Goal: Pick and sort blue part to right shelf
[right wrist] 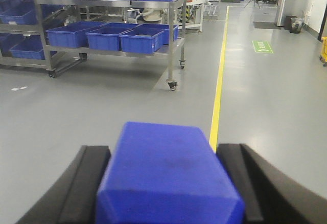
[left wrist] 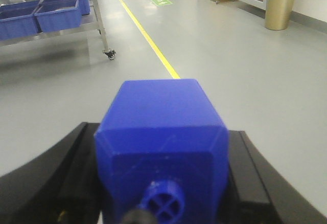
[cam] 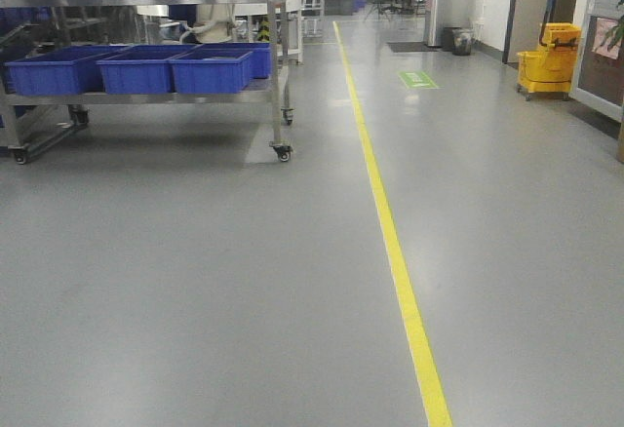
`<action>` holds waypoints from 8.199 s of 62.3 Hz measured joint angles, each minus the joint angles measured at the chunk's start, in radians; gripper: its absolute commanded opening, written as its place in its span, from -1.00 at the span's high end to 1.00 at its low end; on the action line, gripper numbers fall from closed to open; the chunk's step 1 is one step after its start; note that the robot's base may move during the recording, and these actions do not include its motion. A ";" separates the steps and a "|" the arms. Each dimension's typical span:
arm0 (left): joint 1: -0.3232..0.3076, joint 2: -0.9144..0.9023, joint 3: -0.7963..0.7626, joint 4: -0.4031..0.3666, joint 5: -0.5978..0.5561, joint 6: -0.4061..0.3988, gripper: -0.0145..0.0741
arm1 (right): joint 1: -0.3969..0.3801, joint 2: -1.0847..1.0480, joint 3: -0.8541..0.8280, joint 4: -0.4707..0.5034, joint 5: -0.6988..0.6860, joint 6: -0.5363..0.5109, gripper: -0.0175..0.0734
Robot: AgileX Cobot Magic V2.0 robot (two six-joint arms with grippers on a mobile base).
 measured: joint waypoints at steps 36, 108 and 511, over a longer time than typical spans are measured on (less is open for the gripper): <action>0.000 0.000 0.000 0.000 0.000 0.000 -0.06 | 0.000 0.000 0.000 -0.002 0.000 0.000 0.27; 0.000 0.000 0.000 0.000 0.000 0.000 -0.06 | 0.000 0.000 0.000 -0.002 0.000 0.000 0.27; 0.000 0.343 -0.159 -0.043 -0.103 0.000 -0.06 | 0.002 0.000 0.000 -0.002 0.000 0.000 0.27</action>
